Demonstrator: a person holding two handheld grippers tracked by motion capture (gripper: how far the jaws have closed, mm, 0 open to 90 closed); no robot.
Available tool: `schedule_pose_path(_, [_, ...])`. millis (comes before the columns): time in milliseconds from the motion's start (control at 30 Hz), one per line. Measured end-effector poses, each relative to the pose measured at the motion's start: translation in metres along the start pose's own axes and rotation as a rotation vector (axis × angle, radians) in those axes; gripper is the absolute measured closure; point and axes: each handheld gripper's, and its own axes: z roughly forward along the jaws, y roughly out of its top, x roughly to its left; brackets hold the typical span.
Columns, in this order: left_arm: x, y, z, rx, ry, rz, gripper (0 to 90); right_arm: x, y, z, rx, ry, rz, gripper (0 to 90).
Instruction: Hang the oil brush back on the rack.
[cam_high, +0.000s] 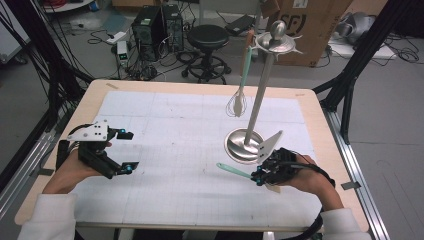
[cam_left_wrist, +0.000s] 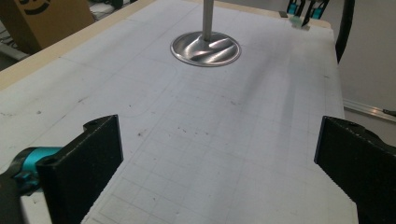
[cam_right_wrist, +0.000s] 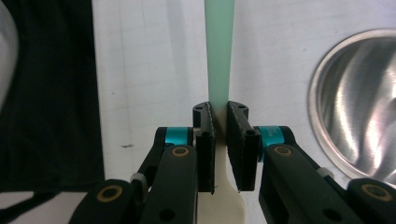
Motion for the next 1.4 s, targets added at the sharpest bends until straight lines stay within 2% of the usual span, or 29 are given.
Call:
schedule_pose_path(100, [0.0, 0.0, 0.0, -0.001, 0.0, -0.003, 1.7, 0.001, -0.004, -0.015, -0.058, -0.007, 0.014, 82.0])
schedule_pose_path(300, [0.001, -0.001, -0.001, -0.002, 0.002, -0.003, 1.7, 0.003, -0.01, -0.041, -0.132, -0.031, 0.042, 82.0])
schedule_pose_path(467, [0.001, -0.001, -0.001, -0.003, 0.004, -0.008, 1.7, 0.005, -0.014, -0.06, -0.192, -0.05, 0.042, 82.0])
schedule_pose_path(700, [0.002, -0.002, -0.001, -0.004, 0.005, -0.01, 1.7, 0.005, -0.024, -0.086, -0.283, -0.07, 0.065, 82.0])
schedule_pose_path(1033, [0.003, -0.003, -0.002, -0.001, 0.01, -0.015, 1.7, 0.005, -0.042, -0.125, -0.382, -0.119, 0.118, 82.0])
schedule_pose_path(1233, [0.003, -0.004, -0.001, 0.002, 0.006, -0.017, 1.7, 0.001, -0.051, -0.148, -0.403, -0.145, 0.152, 82.0])
schedule_pose_path(1400, [0.004, -0.004, -0.002, 0.002, 0.009, -0.014, 1.7, -0.002, -0.057, -0.165, -0.444, -0.173, 0.172, 82.0])
